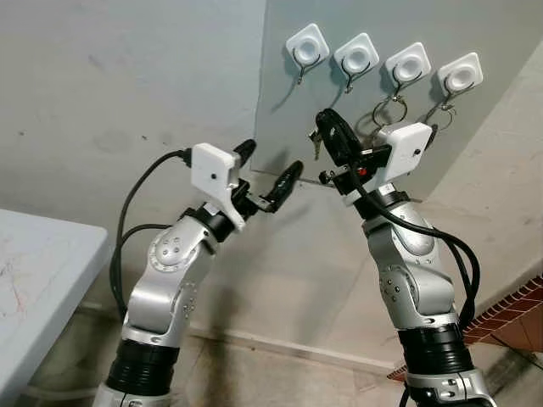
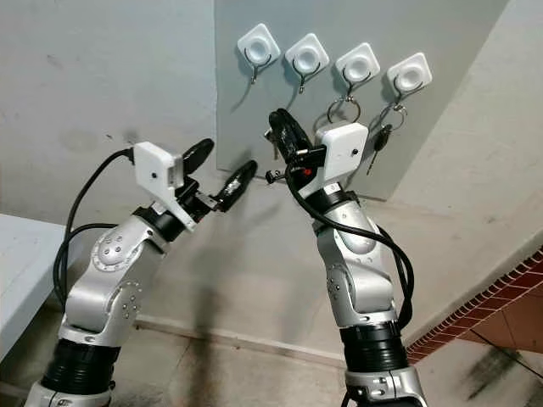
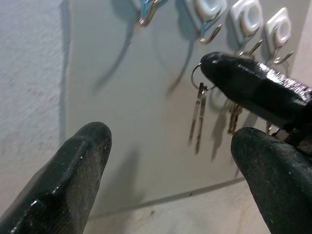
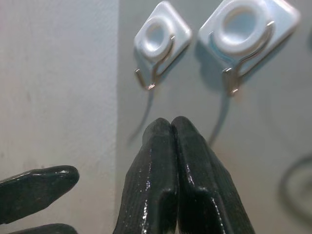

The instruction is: Hang keys on a hook

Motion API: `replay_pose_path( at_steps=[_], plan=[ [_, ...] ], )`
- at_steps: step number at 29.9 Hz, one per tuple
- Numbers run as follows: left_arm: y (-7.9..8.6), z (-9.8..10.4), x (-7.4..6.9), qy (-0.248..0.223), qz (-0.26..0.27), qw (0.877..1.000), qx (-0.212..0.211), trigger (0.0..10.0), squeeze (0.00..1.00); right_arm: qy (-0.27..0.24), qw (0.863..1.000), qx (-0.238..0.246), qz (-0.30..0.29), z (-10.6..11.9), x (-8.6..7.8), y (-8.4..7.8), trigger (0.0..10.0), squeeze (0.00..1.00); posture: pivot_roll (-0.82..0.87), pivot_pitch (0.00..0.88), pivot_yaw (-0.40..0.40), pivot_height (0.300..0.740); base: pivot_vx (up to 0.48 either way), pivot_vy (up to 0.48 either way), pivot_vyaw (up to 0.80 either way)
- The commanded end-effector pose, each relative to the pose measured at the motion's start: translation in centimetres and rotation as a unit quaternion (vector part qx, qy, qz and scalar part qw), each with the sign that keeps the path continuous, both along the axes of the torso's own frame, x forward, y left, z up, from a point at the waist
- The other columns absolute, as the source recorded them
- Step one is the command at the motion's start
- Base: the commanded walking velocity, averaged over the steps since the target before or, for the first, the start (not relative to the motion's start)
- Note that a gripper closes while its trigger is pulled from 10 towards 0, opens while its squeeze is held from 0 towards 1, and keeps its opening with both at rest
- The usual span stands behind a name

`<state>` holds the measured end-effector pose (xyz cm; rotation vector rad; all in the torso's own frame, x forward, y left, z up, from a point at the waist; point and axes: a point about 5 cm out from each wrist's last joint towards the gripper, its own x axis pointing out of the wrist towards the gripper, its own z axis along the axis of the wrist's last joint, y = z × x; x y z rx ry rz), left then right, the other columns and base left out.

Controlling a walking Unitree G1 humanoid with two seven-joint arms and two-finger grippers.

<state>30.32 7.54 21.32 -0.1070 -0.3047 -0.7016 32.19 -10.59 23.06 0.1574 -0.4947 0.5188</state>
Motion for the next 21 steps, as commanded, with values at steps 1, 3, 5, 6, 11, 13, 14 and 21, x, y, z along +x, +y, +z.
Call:
replay_pose_path(
  at_steps=[1,3,5,6,11,13,14,21],
  plan=[
    [-0.6,1.0,-0.3,-0.016,-0.02,1.0,-0.001,10.0,0.0,-0.019,1.0,0.005,-0.004,0.9,0.1,-0.5,10.0,0.0,0.0,0.034,-0.069,0.74,0.0,0.0,0.0],
    [-0.9,1.3,-0.3,-0.02,-0.029,0.999,-0.002,10.0,0.0,-0.025,1.0,0.009,-0.002,1.1,0.1,-0.7,10.0,0.0,-0.01,0.032,-0.065,0.74,0.0,0.0,0.0],
    [-1.1,1.4,-0.4,-0.021,-0.033,0.999,-0.003,10.0,0.0,-0.029,0.999,0.017,0.002,1.2,0.0,-0.9,10.0,0.0,-0.01,0.03,-0.062,0.74,0.0,0.0,0.0],
    [-1.2,1.6,-0.4,-0.023,-0.036,0.999,-0.004,10.0,0.0,-0.032,0.999,0.029,0.009,1.4,-0.3,-1.1,10.0,0.0,-0.01,0.03,-0.062,0.74,0.0,0.0,0.0],
    [-1.3,2.0,-0.4,-0.027,-0.043,0.999,-0.006,10.0,0.0,-0.034,0.998,0.048,0.031,1.5,-0.9,-1.4,10.0,0.0,-0.01,0.03,-0.059,0.74,0.0,0.0,0.0],
    [-1.3,2.2,-0.5,-0.028,-0.045,0.999,-0.006,10.0,0.0,-0.034,0.997,0.064,0.036,1.5,-1.2,-1.7,10.0,0.0,-0.01,0.028,-0.053,0.74,0.0,0.0,0.0],
    [-1.3,2.2,-0.5,-0.029,-0.046,0.999,-0.006,10.0,0.0,-0.035,0.997,0.067,0.036,1.5,-1.3,-1.8,10.0,0.0,-0.01,0.028,-0.053,0.74,0.0,0.0,0.0],
    [-1.6,2.2,-0.5,-0.027,-0.053,0.998,-0.007,10.0,0.0,-0.043,0.993,0.096,0.042,2.3,-1.4,-2.1,10.0,0.0,-0.01,0.025,-0.052,0.74,0.0,0.0,0.0]
  ],
)
